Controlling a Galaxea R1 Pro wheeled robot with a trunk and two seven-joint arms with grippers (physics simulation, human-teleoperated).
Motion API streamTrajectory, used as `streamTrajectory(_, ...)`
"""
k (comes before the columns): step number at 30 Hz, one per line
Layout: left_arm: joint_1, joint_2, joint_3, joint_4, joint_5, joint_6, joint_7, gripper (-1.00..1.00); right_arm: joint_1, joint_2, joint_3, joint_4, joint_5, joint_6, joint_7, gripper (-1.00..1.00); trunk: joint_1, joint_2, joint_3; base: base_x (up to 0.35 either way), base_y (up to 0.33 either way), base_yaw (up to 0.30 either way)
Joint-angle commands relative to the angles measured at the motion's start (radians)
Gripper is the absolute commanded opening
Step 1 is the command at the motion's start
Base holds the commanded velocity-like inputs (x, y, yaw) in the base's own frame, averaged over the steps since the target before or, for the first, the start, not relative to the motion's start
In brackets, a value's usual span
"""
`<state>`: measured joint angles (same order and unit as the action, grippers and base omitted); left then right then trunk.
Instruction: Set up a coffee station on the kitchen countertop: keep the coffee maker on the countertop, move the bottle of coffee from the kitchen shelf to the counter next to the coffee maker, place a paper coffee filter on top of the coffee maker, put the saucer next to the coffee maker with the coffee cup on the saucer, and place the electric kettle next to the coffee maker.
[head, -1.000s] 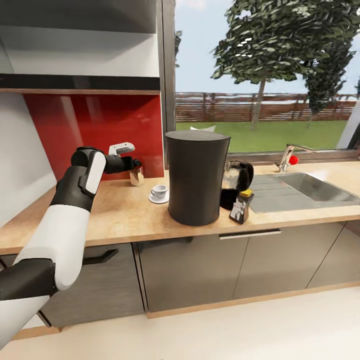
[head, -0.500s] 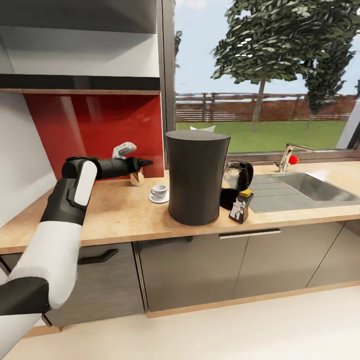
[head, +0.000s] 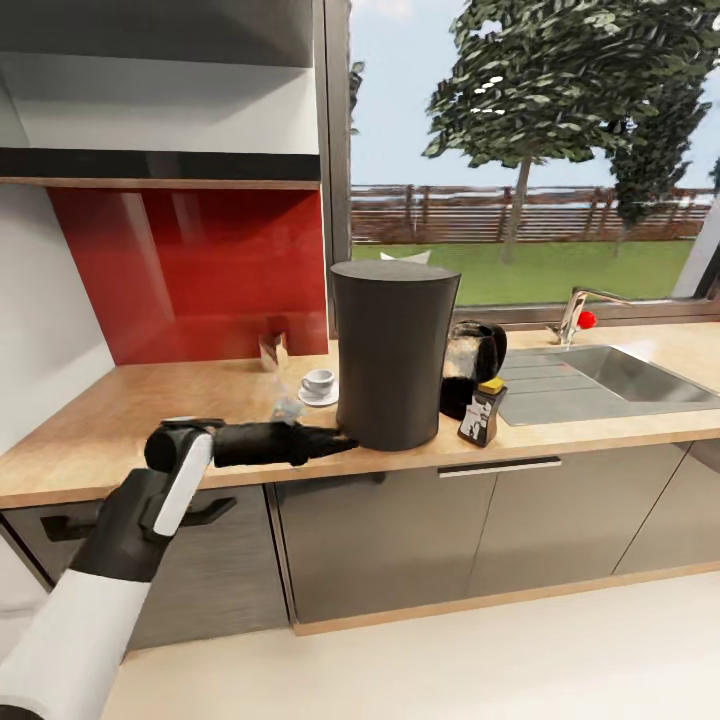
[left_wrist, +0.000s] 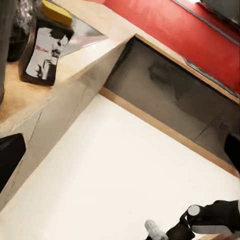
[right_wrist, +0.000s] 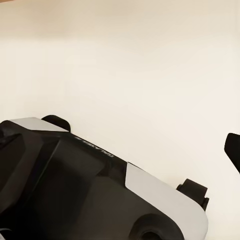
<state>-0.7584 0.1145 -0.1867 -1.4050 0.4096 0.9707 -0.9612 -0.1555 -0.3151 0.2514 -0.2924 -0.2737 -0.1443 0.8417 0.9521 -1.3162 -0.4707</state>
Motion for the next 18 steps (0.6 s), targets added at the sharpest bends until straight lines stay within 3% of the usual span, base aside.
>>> streamTrajectory(1, 0.017, 0.003, -0.027, -0.004, 0.003, -0.002, -0.007, 1.0, -0.001, -0.001, 0.008, 0.001, -0.006, -0.007, 0.0, 1.0, 0.0, -0.001, -0.001, 0.0, 0.0, 0.0)
streamTrajectory(2, 0.049, 0.009, -0.071, -0.01, 0.003, -0.021, -0.015, 1.0, -0.001, -0.001, 0.008, 0.001, -0.006, -0.007, 0.0, 1.0, 0.0, -0.001, -0.001, 0.0, 0.0, 0.0)
streamTrajectory(3, 0.066, 0.014, -0.091, -0.011, 0.003, -0.036, -0.019, 1.0, -0.001, -0.001, 0.008, 0.001, -0.005, -0.007, 0.0, 1.0, 0.0, -0.001, -0.001, 0.0, 0.0, 0.0)
streamTrajectory(4, 0.145, 0.041, -0.161, -0.009, 0.004, -0.106, -0.043, 1.0, -0.001, -0.001, 0.008, 0.001, -0.005, -0.007, 0.0, 1.0, 0.0, -0.001, -0.001, 0.0, 0.0, 0.0)
streamTrajectory(6, 0.207, 0.068, -0.193, -0.002, 0.004, -0.157, -0.071, 1.0, -0.001, -0.001, 0.008, 0.001, -0.005, -0.008, -0.001, 1.0, 0.0, -0.001, -0.001, 0.0, 0.0, 0.0)
streamTrajectory(9, 0.282, 0.101, -0.21, 0.012, 0.004, -0.213, -0.104, 1.0, -0.001, -0.001, 0.008, 0.001, -0.005, -0.008, -0.001, 1.0, 0.0, -0.001, -0.001, 0.0, 0.0, 0.0)
streamTrajectory(10, 0.371, 0.14, -0.219, 0.054, 0.003, -0.291, -0.132, 1.0, -0.001, -0.001, 0.008, 0.001, -0.005, -0.008, -0.001, 1.0, 0.0, -0.001, -0.001, 0.0, 0.0, 0.0)
streamTrajectory(11, 0.454, 0.175, -0.223, 0.154, 0.003, -0.402, -0.149, 1.0, -0.001, -0.001, 0.008, 0.001, -0.005, -0.008, -0.001, 1.0, 0.0, -0.001, -0.001, 0.0, 0.0, 0.0)
streamTrajectory(12, 0.496, 0.189, -0.224, 0.259, 0.005, -0.481, -0.157, 1.0, -0.001, -0.001, 0.008, 0.002, -0.005, -0.008, -0.002, 1.0, 0.0, -0.001, -0.001, 0.0, 0.0, 0.0)
streamTrajectory(13, 0.512, 0.194, -0.225, 0.323, 0.005, -0.521, -0.163, 1.0, -0.001, -0.001, 0.008, 0.002, -0.005, -0.008, -0.002, 1.0, 0.0, -0.001, -0.001, 0.0, 0.0, 0.0)
streamTrajectory(14, 0.543, 0.204, -0.224, 0.552, 0.018, -0.654, -0.208, 1.0, -0.001, -0.001, 0.008, 0.003, -0.006, -0.008, -0.003, 1.0, 0.0, -0.001, -0.001, 0.0, 0.0, 0.0)
streamTrajectory(16, 0.556, 0.207, -0.22, 0.715, 0.041, -0.753, -0.263, 1.0, -0.001, -0.001, 0.008, 0.003, -0.006, -0.008, -0.003, 1.0, 0.0, -0.001, -0.001, 0.0, 0.0, 0.0)
streamTrajectory(17, 0.568, 0.211, -0.186, 1.053, 0.093, -0.946, -0.381, 1.0, -0.001, -0.001, 0.008, 0.004, -0.006, -0.008, -0.003, 1.0, 0.0, -0.001, -0.001, 0.0, 0.0, 0.0)
streamTrajectory(18, 0.571, 0.212, -0.154, 1.174, 0.108, -1.0, -0.411, 1.0, -0.001, -0.001, 0.008, 0.004, -0.006, -0.008, -0.003, 1.0, 0.0, -0.001, -0.001, 0.0, 0.0, 0.0)
